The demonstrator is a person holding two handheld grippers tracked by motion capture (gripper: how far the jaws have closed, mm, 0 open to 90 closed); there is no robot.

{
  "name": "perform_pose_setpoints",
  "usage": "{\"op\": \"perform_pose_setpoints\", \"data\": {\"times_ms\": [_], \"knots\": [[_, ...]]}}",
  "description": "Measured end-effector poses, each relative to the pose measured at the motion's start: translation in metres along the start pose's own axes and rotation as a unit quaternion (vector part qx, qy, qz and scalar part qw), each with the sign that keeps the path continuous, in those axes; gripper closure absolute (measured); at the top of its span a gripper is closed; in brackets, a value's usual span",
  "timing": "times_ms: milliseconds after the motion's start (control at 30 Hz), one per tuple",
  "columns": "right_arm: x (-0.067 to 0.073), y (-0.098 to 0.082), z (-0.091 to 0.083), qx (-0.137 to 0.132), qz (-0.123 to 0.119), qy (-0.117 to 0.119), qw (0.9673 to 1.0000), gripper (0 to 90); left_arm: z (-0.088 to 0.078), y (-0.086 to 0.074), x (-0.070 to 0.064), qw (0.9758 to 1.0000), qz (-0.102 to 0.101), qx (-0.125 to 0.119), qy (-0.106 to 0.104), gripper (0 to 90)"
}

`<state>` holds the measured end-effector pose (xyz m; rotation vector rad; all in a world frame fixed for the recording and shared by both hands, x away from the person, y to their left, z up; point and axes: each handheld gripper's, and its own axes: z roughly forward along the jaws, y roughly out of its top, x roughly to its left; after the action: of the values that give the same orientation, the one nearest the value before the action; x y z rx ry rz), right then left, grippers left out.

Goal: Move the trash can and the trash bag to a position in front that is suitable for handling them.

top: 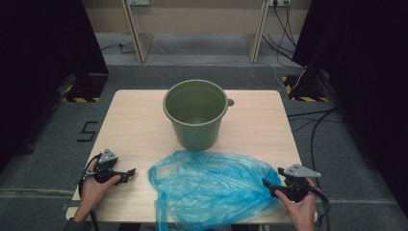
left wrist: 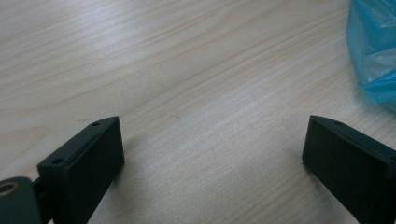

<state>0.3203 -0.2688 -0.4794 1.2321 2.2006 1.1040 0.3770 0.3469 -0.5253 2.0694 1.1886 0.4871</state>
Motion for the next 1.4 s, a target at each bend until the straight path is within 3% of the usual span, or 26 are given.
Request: {"op": "perform_pose_setpoints", "data": {"times_ms": [233,300,367,433,467,500,533,633,733,1000,1367,1400], "knots": [[0.001,0.003,-0.002,-0.005,-0.005,0.0,1.0,23.5,0.001,0.001,-0.002,0.9999,0.007,0.001,-0.01,3.6],[0.002,0.004,-0.003,-0.006,-0.004,0.0,1.0,23.3,0.001,0.001,-0.003,0.9998,0.009,-0.007,-0.016,8.7],[0.003,0.007,-0.004,-0.007,-0.009,0.0,0.9999,22.8,-0.001,0.007,-0.005,0.9997,-0.004,-0.014,-0.017,18.8],[0.004,0.011,-0.005,-0.009,-0.015,-0.001,0.9999,22.1,-0.002,0.01,-0.006,0.9995,-0.005,-0.019,-0.023,13.5],[0.005,0.012,-0.004,-0.009,-0.017,-0.001,0.9998,21.8,-0.005,0.018,-0.007,0.9988,0.003,-0.031,-0.036,16.9],[0.005,0.012,-0.004,-0.009,-0.017,-0.001,0.9998,21.8,-0.005,0.018,-0.007,0.9988,0.003,-0.031,-0.036,15.0],[0.007,0.016,-0.003,-0.009,-0.021,0.0,0.9997,21.5,-0.007,0.028,-0.009,0.9981,0.006,-0.044,-0.044,14.9],[0.01,0.022,0.002,-0.008,-0.03,0.01,0.9995,21.1,-0.01,0.04,-0.01,0.9975,0.015,-0.056,-0.04,14.6],[0.015,0.031,0.009,-0.007,-0.043,0.02,0.9989,20.8,-0.008,0.061,-0.011,0.9956,0.013,-0.075,-0.054,14.7],[0.024,0.062,0.031,-0.001,-0.078,0.027,0.9966,20.6,0.007,0.085,-0.018,0.9944,0.018,-0.077,-0.07,14.8],[0.037,0.09,0.062,0.014,-0.111,0.052,0.9923,19.4,0.019,0.089,-0.027,0.9935,0.024,-0.067,-0.089,14.8],[0.04,0.093,0.068,0.019,-0.121,0.057,0.9908,19.4,0.022,0.088,-0.027,0.9938,0.026,-0.061,-0.089,14.8]]}}
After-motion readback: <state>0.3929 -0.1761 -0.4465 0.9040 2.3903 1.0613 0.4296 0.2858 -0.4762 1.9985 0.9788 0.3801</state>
